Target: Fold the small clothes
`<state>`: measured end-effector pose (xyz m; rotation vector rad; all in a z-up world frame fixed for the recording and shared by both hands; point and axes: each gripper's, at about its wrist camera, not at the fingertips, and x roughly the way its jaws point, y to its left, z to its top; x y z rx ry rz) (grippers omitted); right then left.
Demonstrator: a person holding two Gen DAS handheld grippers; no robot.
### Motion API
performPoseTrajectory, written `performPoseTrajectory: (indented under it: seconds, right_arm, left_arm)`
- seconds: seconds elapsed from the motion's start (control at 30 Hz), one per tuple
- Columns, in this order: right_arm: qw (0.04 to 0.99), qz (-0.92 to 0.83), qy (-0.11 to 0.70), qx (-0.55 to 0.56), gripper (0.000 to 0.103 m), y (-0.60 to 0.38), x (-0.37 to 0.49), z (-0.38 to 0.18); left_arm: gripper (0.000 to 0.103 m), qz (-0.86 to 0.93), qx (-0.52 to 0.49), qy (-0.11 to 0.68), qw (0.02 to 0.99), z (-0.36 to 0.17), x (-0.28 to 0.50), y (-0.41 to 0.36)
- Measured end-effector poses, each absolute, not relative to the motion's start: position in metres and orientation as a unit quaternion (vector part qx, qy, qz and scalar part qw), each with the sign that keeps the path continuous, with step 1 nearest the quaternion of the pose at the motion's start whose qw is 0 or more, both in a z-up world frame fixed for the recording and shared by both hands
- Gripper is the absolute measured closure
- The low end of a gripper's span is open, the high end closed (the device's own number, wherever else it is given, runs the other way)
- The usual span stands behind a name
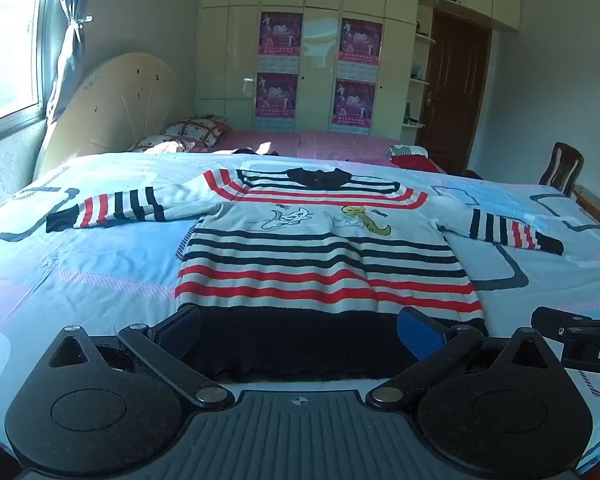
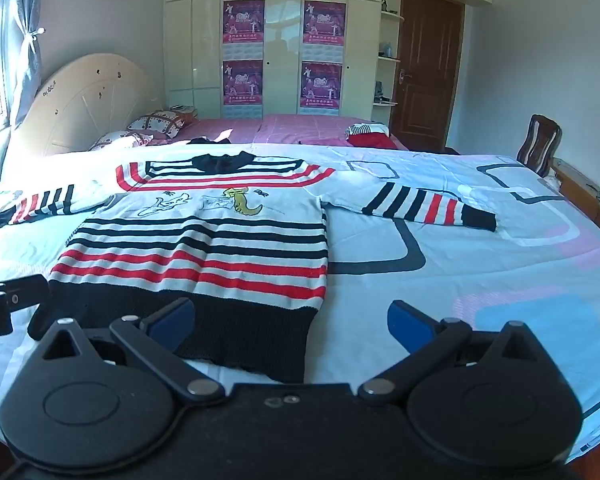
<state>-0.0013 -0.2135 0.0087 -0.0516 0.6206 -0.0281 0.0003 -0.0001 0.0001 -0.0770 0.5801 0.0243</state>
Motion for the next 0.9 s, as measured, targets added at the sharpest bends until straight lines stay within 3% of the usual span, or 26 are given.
performPoseTrajectory:
  seconds: [0.9]
  right_arm:
    - [0.954, -0.01, 0.298, -0.023, 0.0, -0.2171, -0.0034, 0.0135]
  left_arm:
    - [0.0, 0.009, -0.027, 0.283, 0.959, 0.0051, 0.0005, -0.0056]
